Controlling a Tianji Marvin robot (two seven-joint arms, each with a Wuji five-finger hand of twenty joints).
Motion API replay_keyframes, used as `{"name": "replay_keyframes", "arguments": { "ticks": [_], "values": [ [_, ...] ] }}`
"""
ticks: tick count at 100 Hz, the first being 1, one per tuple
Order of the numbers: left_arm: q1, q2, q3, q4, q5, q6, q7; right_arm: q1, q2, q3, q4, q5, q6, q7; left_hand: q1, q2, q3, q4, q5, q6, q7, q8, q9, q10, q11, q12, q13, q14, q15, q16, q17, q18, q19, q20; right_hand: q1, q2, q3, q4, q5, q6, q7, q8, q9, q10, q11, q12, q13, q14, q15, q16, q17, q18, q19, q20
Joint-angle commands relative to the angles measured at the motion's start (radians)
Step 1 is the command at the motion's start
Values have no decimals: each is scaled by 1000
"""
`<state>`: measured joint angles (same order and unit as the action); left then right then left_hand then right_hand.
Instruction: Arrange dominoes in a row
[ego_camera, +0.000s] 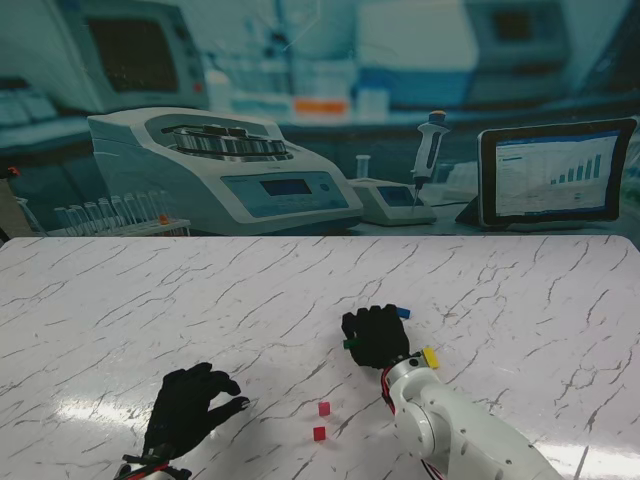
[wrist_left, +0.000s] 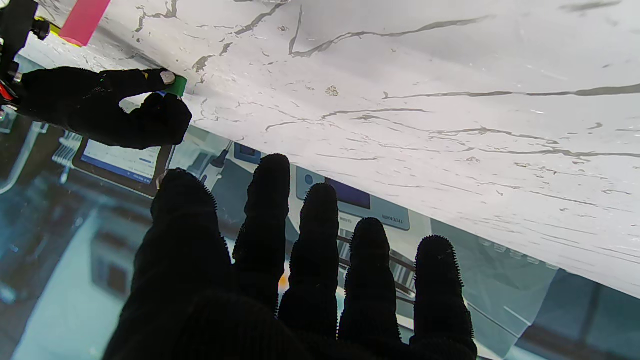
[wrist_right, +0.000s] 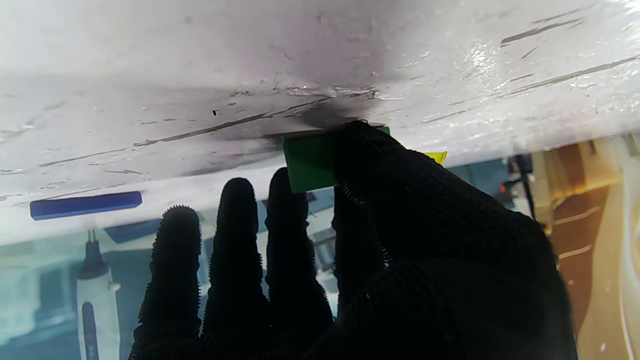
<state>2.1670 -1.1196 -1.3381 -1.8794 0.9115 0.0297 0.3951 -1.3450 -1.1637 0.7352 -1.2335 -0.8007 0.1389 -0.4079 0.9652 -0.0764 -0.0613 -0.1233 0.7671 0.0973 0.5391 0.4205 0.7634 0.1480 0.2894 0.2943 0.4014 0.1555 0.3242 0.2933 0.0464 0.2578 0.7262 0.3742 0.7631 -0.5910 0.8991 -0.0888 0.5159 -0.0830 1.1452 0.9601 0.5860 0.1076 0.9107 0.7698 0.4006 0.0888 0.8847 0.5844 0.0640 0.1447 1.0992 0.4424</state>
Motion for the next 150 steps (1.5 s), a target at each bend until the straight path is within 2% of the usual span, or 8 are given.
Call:
{"name": "replay_keyframes", "arguments": {
  "ticks": [1,22,50,82,107,121,150],
  "values": [
    [6,-5,3,1,-4,-16,-10,-19,-7,-4,14,2,-2,-1,35,25,-16,-13,14,-26,16,10,15,-12,17,9,19,-4,22,15,-6,13,34,15,72,-7,31,-9,41,-45,58,7,21,5,25,25,22,15,27,22,8,55,24,-3],
    [7,-5,3,0,-2,-15,-13,-24,-5,2,9,-2,-3,-4,49,24,-25,-20,13,-27,21,7,16,-12,19,10,19,-3,22,15,-5,14,35,16,71,-8,34,-9,33,-47,51,1,22,8,15,26,26,19,28,31,15,58,29,-2],
    [7,-4,2,-1,-2,-12,-16,-28,-2,11,-2,3,-13,12,38,20,-26,-15,11,-29,26,5,15,-13,19,10,19,-5,22,15,-5,13,35,16,73,1,32,0,-30,-34,-57,-71,27,26,-41,-20,27,28,12,35,13,64,25,-4],
    [9,-4,1,-3,-1,-10,-18,-31,2,18,-15,7,-24,32,33,14,-26,-15,10,-33,34,5,17,-18,21,10,21,-6,23,15,-4,12,35,16,60,25,38,12,-54,-2,-197,-123,28,28,-53,-25,28,30,5,37,11,65,21,-6],
    [7,-4,1,0,-2,-13,-16,-21,0,12,-10,18,-17,47,-18,29,-23,2,10,-23,34,4,16,-16,21,11,21,-4,23,15,-4,13,35,16,30,29,12,20,-9,37,-282,-179,29,29,-54,-32,27,37,-3,36,6,66,15,-8],
    [6,-5,1,2,-4,-16,-15,-19,2,12,-12,19,-16,57,-46,29,-14,16,11,-17,30,4,15,-14,20,11,20,-4,23,15,-5,13,34,16,5,46,-22,26,42,6,-255,-212,26,31,-59,-42,16,43,-17,34,-9,66,2,-7],
    [7,-5,0,4,-1,-16,-11,-16,9,7,-19,4,-7,77,-49,18,-4,20,12,-23,28,8,16,-17,21,11,21,-4,23,16,-5,13,35,16,-18,66,-48,60,148,-29,-218,-242,-15,23,-93,-72,-3,42,-36,36,-38,61,-25,-1]
  ]
}}
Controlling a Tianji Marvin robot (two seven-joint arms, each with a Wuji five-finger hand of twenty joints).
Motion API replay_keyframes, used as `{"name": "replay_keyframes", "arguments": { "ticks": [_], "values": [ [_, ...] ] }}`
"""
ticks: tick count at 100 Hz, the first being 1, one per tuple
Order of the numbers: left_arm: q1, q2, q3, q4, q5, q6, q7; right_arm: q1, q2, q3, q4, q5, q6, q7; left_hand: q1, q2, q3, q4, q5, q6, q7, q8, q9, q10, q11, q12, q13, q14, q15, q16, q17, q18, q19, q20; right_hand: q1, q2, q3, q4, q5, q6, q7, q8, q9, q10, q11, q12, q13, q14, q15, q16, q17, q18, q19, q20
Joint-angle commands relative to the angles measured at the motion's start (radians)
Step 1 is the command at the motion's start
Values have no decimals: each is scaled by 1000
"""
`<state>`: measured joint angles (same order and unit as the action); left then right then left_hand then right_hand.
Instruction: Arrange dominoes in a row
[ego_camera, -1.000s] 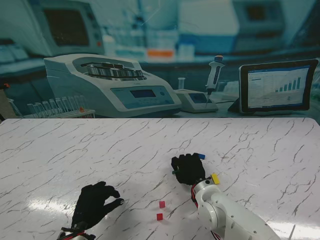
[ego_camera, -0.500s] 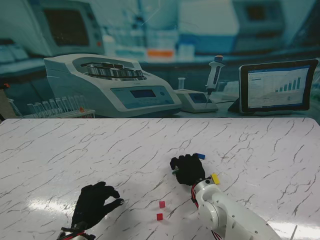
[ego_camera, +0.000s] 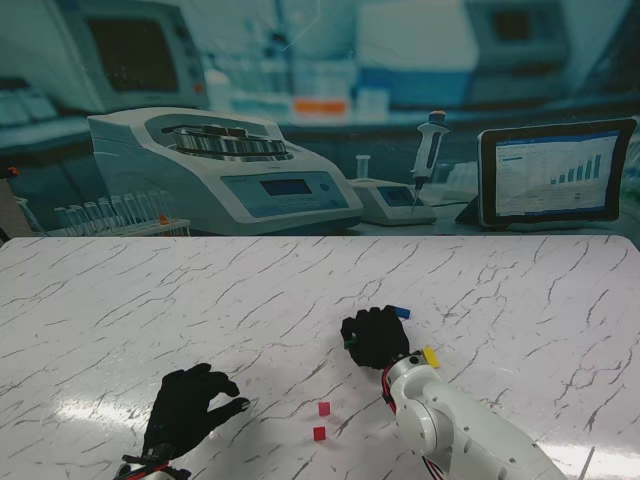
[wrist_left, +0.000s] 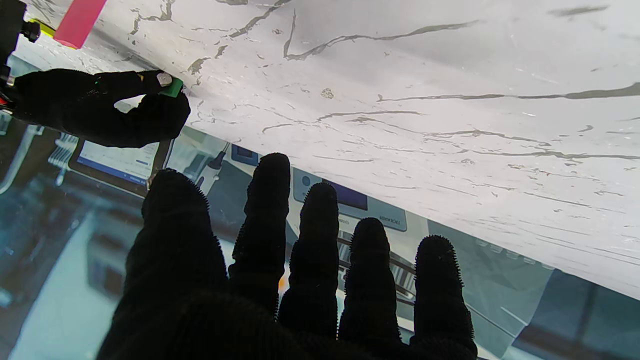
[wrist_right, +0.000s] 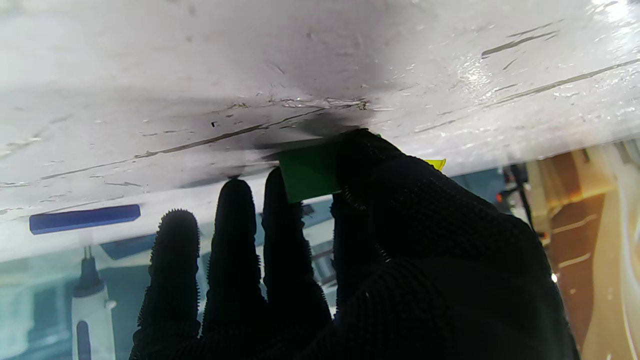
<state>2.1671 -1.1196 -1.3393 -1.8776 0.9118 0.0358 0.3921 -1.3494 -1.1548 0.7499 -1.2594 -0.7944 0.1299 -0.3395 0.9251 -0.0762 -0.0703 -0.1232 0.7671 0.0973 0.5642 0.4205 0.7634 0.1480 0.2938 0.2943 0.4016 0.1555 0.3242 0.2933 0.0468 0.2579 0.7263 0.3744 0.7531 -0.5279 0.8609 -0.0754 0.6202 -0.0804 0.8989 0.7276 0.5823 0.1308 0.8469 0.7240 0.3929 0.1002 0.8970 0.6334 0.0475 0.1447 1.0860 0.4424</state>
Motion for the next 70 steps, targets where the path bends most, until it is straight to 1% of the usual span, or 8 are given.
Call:
{"name": "replay_keyframes", "arguments": {
  "ticks": [1,7,24,31,44,70],
  "values": [
    [7,-4,1,2,-1,-21,-8,-12,0,-8,6,-3,2,10,-9,18,5,20,12,-23,4,8,16,-17,16,11,21,-5,23,16,-5,13,35,16,-9,2,-10,47,44,-30,29,-10,-13,-1,-30,-28,3,30,-49,-14,-23,61,-13,-1],
    [8,-4,1,1,1,-20,-8,-12,2,-8,4,-7,3,13,-6,14,6,20,11,-23,5,9,15,-16,16,11,21,-5,23,16,-5,13,35,16,-15,-4,-6,53,53,-42,37,-11,-22,-2,-39,-37,-4,28,-53,-14,-29,59,-19,1],
    [8,-4,2,1,3,-17,-8,-9,6,-12,-2,-22,9,19,-5,13,6,19,10,-19,6,10,14,-15,17,12,22,-5,23,16,-1,11,37,16,-63,-30,57,113,50,-90,53,33,-63,-1,-46,-66,-27,23,-64,-17,-46,53,-32,12],
    [7,-4,2,2,3,-17,-7,-9,6,-12,-1,-25,10,16,-7,15,6,19,8,-17,5,10,14,-13,17,12,22,-4,23,16,-1,11,37,17,-70,-35,63,122,51,-98,53,39,-79,3,-50,-69,-37,23,-69,-20,-54,51,-35,13],
    [7,-4,2,2,0,-18,-8,-14,8,-7,-10,-35,11,8,-9,15,6,20,8,-15,2,10,13,-11,17,11,23,-4,24,16,0,11,38,17,-80,-48,71,131,59,-125,48,42,-110,8,-59,-74,-53,25,-82,-27,-65,49,-38,13],
    [5,-4,5,4,-3,-21,-9,-30,15,13,-52,-67,17,9,-12,17,6,20,10,-10,-1,10,12,-7,17,11,23,-4,25,17,0,11,40,18,-91,-68,79,127,73,-153,37,32,-167,14,-93,-93,-101,16,-114,-47,-84,38,-40,15]
  ]
}}
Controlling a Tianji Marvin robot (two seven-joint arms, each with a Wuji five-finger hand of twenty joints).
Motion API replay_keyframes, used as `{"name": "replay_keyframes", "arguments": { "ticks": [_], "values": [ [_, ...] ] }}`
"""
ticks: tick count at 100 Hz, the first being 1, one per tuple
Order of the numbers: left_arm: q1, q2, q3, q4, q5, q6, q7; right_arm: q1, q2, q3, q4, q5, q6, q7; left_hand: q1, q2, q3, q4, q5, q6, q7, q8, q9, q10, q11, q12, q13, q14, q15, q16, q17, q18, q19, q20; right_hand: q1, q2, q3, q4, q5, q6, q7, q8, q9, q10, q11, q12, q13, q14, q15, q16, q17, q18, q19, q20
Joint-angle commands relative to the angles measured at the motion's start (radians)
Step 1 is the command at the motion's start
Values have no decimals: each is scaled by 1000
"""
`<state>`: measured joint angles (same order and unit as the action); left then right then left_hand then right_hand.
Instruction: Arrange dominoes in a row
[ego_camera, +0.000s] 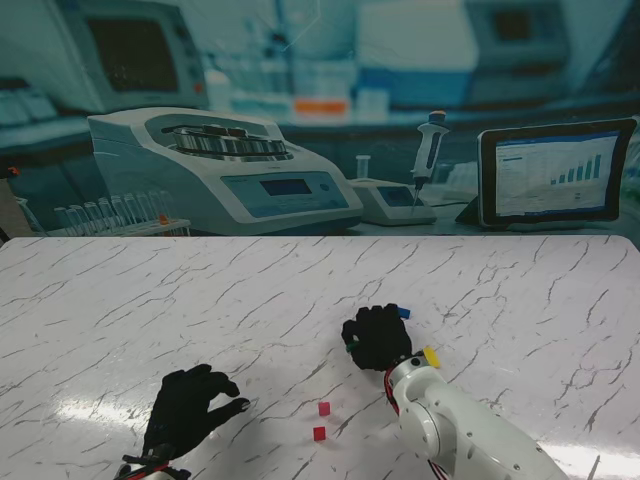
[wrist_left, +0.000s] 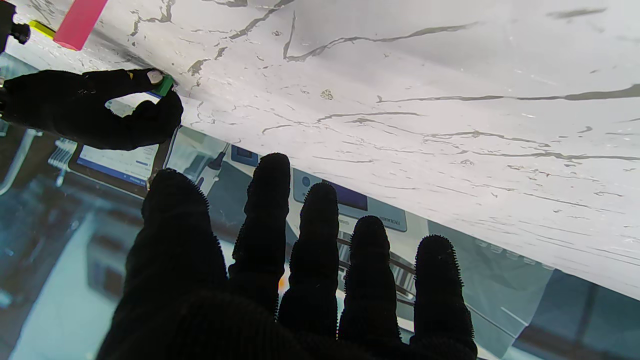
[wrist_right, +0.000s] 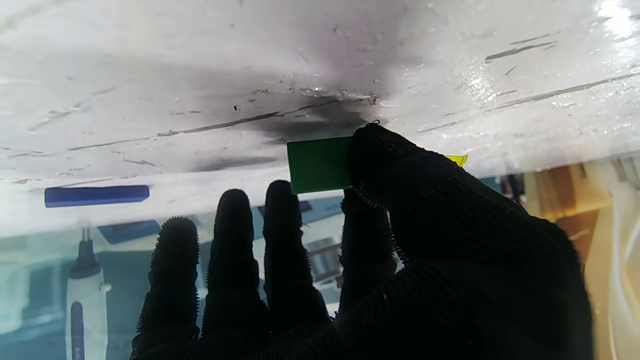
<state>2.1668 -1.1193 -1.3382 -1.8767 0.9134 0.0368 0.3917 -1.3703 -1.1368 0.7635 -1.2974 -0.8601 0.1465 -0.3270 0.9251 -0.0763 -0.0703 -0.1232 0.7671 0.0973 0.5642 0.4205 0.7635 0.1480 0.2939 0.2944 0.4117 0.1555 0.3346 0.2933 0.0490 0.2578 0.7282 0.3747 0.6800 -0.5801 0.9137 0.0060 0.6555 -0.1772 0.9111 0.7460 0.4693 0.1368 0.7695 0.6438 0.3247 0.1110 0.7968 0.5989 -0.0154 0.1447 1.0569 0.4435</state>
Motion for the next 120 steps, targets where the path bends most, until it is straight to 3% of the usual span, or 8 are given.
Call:
{"name": "replay_keyframes", "arguments": {
  "ticks": [1,38,52,64,84,101,120],
  "values": [
    [5,-5,3,3,-5,-21,-9,-9,-2,0,-15,-2,0,-3,-12,17,6,20,10,-10,-2,10,13,-8,17,11,14,-3,14,17,-3,11,39,18,-19,-17,27,45,38,-58,24,13,-56,8,-18,-14,-37,5,-15,-13,-21,38,-11,14],
    [3,-5,5,5,-6,-24,-7,-40,3,33,-66,-20,-14,-6,-16,18,6,19,11,-6,-6,10,13,-4,17,11,15,0,17,19,-2,12,41,20,-24,-55,55,24,65,-66,28,-29,-73,-1,-1,-18,-76,-8,18,-19,-24,12,20,26],
    [3,-5,5,6,-4,-24,-5,-61,7,55,-94,-28,-24,-1,-15,17,6,20,12,-7,-6,11,13,-5,17,11,15,-1,16,19,-3,12,41,20,-21,-70,67,11,71,-70,39,-53,-72,-17,151,113,-78,-18,149,50,-22,5,47,27],
    [1,-5,6,8,-1,-24,-2,-82,10,75,-117,-34,-34,-1,-16,18,6,20,11,-6,-7,11,14,-5,18,11,15,-1,16,19,-3,12,41,20,-17,-68,71,9,66,-63,49,-59,27,-48,267,281,-19,-35,261,137,0,2,89,36],
    [1,-4,7,9,4,-25,1,-120,14,112,-154,-36,-59,2,-16,18,6,20,12,-7,-6,12,14,-9,18,11,15,-2,16,19,-3,13,41,20,-4,-64,67,6,64,-37,59,-62,202,-90,363,364,105,-79,357,200,34,-5,134,42],
    [1,-4,8,10,8,-26,3,-145,15,133,-173,-44,-77,-13,-15,17,6,20,13,-8,-5,12,15,-10,18,11,17,-4,16,20,-3,13,41,20,-3,-74,76,-4,72,-12,70,-70,333,-131,389,335,200,-108,376,219,54,2,153,33],
    [1,-3,8,9,14,-25,7,-171,16,153,-191,-54,-82,-29,-15,18,6,20,12,-9,-4,13,15,-10,18,11,16,-5,15,19,-3,13,41,20,-17,-68,85,-11,68,13,70,-64,467,-200,259,178,257,-105,215,113,53,6,156,13]
  ]
}}
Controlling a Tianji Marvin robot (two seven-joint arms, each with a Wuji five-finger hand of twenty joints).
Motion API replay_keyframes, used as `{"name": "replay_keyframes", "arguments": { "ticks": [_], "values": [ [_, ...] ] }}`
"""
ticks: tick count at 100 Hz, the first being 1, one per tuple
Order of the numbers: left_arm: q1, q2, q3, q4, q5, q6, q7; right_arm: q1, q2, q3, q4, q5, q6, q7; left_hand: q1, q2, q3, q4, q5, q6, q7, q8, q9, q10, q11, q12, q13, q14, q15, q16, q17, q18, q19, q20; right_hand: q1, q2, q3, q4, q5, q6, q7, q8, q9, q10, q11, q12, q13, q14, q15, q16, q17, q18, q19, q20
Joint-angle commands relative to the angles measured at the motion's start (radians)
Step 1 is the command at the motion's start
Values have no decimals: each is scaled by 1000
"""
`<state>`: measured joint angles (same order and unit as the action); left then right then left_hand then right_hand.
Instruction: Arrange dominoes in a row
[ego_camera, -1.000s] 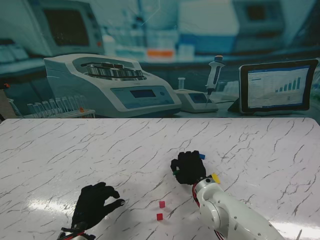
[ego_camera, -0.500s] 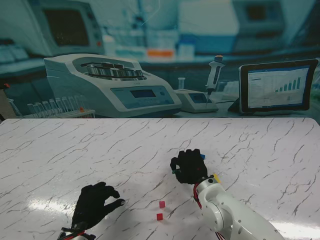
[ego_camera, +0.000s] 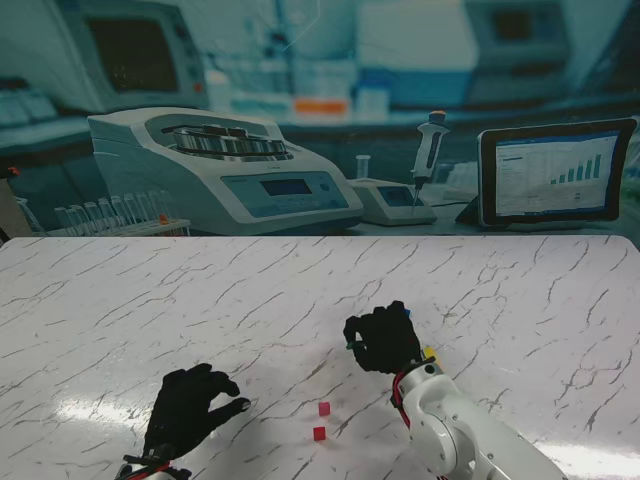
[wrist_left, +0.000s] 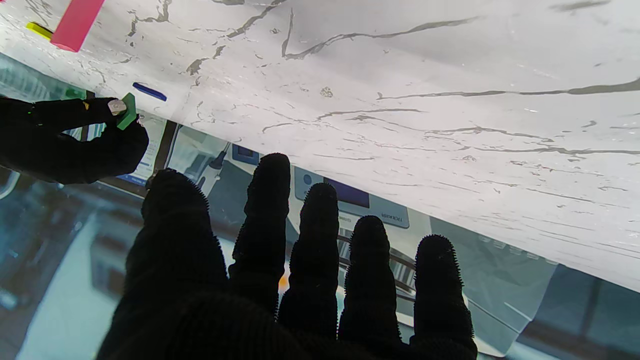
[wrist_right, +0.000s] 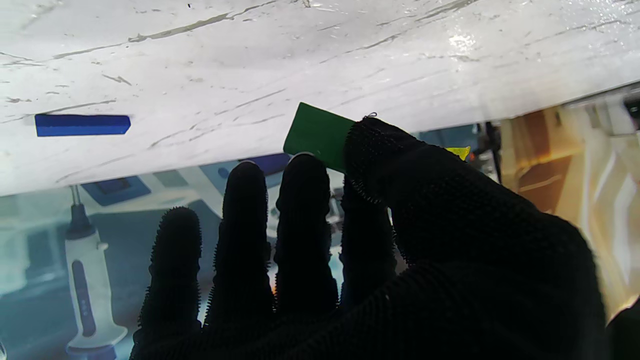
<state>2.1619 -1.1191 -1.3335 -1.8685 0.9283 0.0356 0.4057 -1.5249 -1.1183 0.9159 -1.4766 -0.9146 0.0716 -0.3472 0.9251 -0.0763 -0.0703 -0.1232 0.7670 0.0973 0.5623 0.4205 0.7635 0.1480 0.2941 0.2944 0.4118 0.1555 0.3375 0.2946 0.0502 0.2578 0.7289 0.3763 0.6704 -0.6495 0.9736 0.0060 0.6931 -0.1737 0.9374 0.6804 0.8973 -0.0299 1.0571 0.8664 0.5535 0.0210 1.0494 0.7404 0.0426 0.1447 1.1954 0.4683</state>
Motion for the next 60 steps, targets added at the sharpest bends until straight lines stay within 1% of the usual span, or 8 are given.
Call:
{"name": "replay_keyframes", "arguments": {
  "ticks": [1,9,13,21,33,41,54,60],
  "values": [
    [6,-4,3,1,-1,-24,-7,-18,-2,2,-12,0,-7,-10,-15,18,6,20,13,-9,-2,13,15,-10,18,11,16,-5,13,18,-4,13,41,18,-8,2,25,-11,30,12,44,3,43,-35,-34,-52,29,-14,-42,-32,-5,6,17,-12],
    [6,-3,4,1,2,-24,-6,-29,-2,11,-21,0,-12,-10,-14,18,7,20,13,-11,-1,13,15,-12,18,11,17,-3,13,18,-4,13,41,18,-13,20,19,-6,16,42,47,17,76,-39,-63,-119,38,-9,-65,-52,-7,8,15,-18],
    [6,-3,4,1,2,-24,-6,-34,-3,15,-23,2,-16,-14,-15,18,6,20,13,-10,-1,13,16,-10,19,12,16,-3,13,18,-4,13,41,18,-12,23,17,1,14,52,48,26,92,-35,-70,-162,47,-3,-87,-70,-7,10,15,-22],
    [7,-3,4,0,5,-24,-6,-43,-2,21,-31,4,-24,-16,-15,17,6,20,13,-11,0,13,16,-11,18,11,17,-3,13,18,-4,13,41,18,-14,33,15,13,-1,71,53,44,109,-35,-90,-222,51,-2,-102,-84,-9,7,16,-25],
    [7,-2,4,-1,10,-24,-5,-57,-1,30,-44,5,-37,-13,-16,17,6,20,13,-11,1,13,17,-12,18,11,16,-4,12,18,-4,13,40,18,-27,50,18,46,-25,122,74,67,123,-29,-112,-306,58,-11,-119,-100,-13,-1,20,-27],
    [8,-2,3,-2,12,-24,-5,-65,-1,34,-52,8,-47,-12,-16,17,6,20,12,-13,1,13,17,-12,18,11,16,-5,12,18,-4,13,39,17,-37,56,24,67,-37,149,94,79,127,-30,-114,-333,60,-9,-119,-102,-13,-2,22,-28],
    [8,-1,3,-2,16,-25,-4,-76,-1,36,-63,12,-60,-11,-17,16,6,19,13,-14,2,14,17,-14,18,11,16,-6,12,17,-4,14,39,17,-69,66,38,120,-60,179,146,82,125,-39,-91,-374,64,-12,-121,-110,-11,-7,28,-28],
    [8,-1,3,-2,16,-25,-4,-81,-1,36,-67,13,-66,-12,-17,17,6,20,13,-14,2,14,17,-14,18,11,16,-6,12,17,-5,14,39,17,-75,70,39,127,-64,185,157,82,126,-43,-86,-379,66,-12,-121,-111,-9,-8,29,-28]
  ]
}}
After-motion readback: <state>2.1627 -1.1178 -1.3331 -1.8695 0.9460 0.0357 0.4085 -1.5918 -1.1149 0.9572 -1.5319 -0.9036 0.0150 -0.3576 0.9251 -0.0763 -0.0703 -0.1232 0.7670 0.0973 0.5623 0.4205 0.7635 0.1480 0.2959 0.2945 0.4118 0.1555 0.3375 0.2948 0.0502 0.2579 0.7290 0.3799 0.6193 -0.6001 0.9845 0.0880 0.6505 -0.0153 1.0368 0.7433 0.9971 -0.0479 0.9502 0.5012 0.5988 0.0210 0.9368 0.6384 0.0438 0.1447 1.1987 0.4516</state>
